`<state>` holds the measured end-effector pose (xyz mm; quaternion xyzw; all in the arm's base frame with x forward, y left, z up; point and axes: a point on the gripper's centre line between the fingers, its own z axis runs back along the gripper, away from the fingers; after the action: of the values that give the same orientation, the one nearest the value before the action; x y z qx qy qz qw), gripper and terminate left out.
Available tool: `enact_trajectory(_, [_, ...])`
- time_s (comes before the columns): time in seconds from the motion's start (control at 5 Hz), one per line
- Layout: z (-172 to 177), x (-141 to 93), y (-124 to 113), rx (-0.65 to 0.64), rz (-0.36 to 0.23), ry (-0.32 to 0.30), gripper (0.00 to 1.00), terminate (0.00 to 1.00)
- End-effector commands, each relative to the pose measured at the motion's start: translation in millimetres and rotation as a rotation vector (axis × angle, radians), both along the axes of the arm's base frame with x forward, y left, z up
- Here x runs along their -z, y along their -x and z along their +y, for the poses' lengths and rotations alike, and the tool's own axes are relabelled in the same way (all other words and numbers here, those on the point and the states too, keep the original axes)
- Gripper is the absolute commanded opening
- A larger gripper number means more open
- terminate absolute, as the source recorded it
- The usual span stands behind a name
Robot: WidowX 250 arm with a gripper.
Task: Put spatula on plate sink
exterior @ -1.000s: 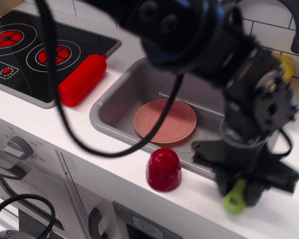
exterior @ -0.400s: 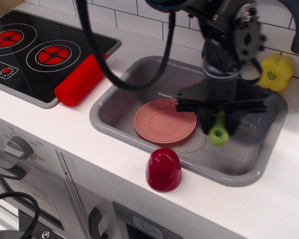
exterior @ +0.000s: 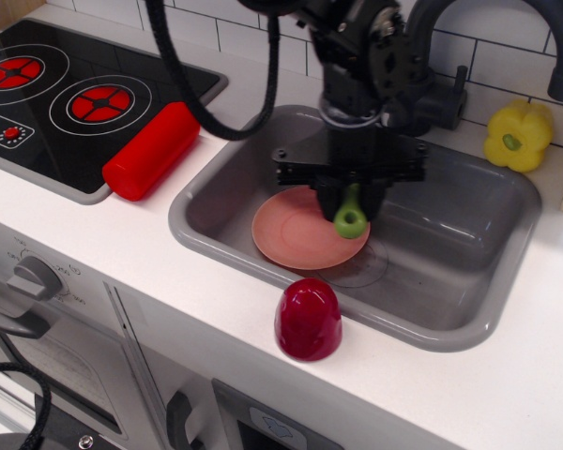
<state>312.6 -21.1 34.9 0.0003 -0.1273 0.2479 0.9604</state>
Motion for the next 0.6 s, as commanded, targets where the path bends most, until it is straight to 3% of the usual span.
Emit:
enact_trajectory(0.0, [33, 3, -4, 0.026, -0.048, -0.054, 0.00, 0.00])
enact_trajectory(0.4, [31, 24, -3, 0.035, 0.023, -0.057, 0.00, 0.00])
